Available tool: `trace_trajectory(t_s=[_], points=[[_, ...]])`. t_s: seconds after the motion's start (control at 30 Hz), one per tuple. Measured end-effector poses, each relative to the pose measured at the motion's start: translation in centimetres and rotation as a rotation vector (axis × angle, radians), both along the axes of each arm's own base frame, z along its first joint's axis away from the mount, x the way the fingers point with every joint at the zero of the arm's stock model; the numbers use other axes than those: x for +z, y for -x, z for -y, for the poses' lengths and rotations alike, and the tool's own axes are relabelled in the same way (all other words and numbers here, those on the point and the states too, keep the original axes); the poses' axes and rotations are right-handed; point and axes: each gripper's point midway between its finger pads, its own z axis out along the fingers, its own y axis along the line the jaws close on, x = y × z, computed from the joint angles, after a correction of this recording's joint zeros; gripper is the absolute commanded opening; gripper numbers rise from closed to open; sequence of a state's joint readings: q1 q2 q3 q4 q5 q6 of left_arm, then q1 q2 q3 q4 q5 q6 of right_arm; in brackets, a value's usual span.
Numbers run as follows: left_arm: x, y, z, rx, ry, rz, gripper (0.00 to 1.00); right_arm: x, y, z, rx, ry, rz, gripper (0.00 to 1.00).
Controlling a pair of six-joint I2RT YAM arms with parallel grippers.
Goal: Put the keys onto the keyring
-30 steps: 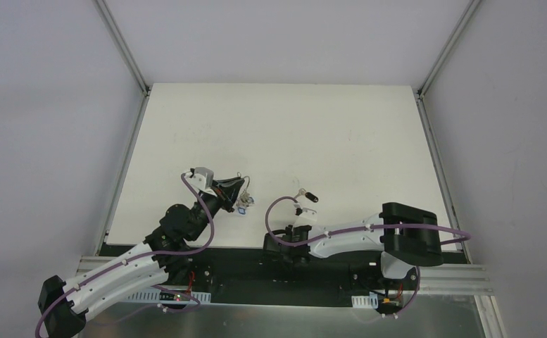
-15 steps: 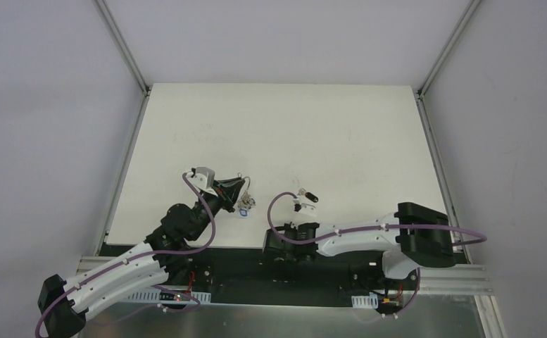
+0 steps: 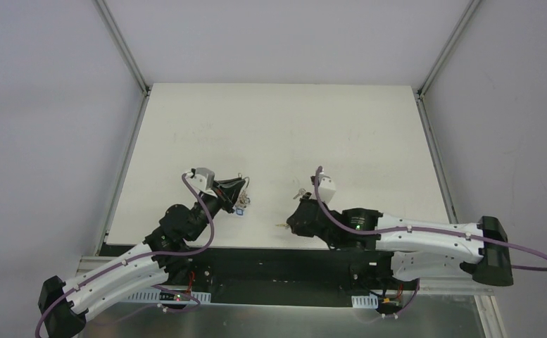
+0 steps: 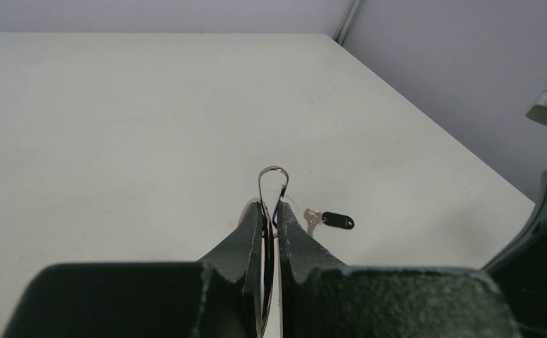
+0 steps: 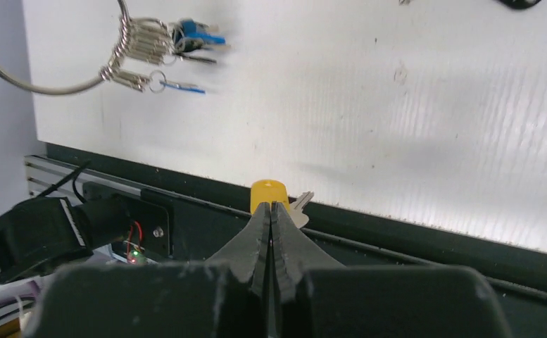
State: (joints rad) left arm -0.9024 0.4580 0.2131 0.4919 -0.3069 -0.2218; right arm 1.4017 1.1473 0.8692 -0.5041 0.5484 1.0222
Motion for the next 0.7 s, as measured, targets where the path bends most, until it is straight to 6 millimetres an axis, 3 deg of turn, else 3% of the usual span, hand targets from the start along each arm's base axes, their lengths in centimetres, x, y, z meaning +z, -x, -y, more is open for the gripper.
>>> trace_trajectory(t_s=[0.13, 0.27, 0.7], points=[[0.5, 0.5, 0.4, -0.036, 0.004, 0.022, 0.0, 1.0, -1.7, 1.3, 0.03, -0.069, 0.029, 0.0], [1.1, 1.1, 1.1, -0.095, -0.001, 0.053, 0.0, 2.4, -3.1, 1.4, 0.078, -0.175, 0.046, 0.0], [2.2, 2.9, 3.1, -0.244, -0.028, 0.139, 0.0, 6.4, -5.4, -2.8, 0.251, -0.536, -0.006, 0.0]])
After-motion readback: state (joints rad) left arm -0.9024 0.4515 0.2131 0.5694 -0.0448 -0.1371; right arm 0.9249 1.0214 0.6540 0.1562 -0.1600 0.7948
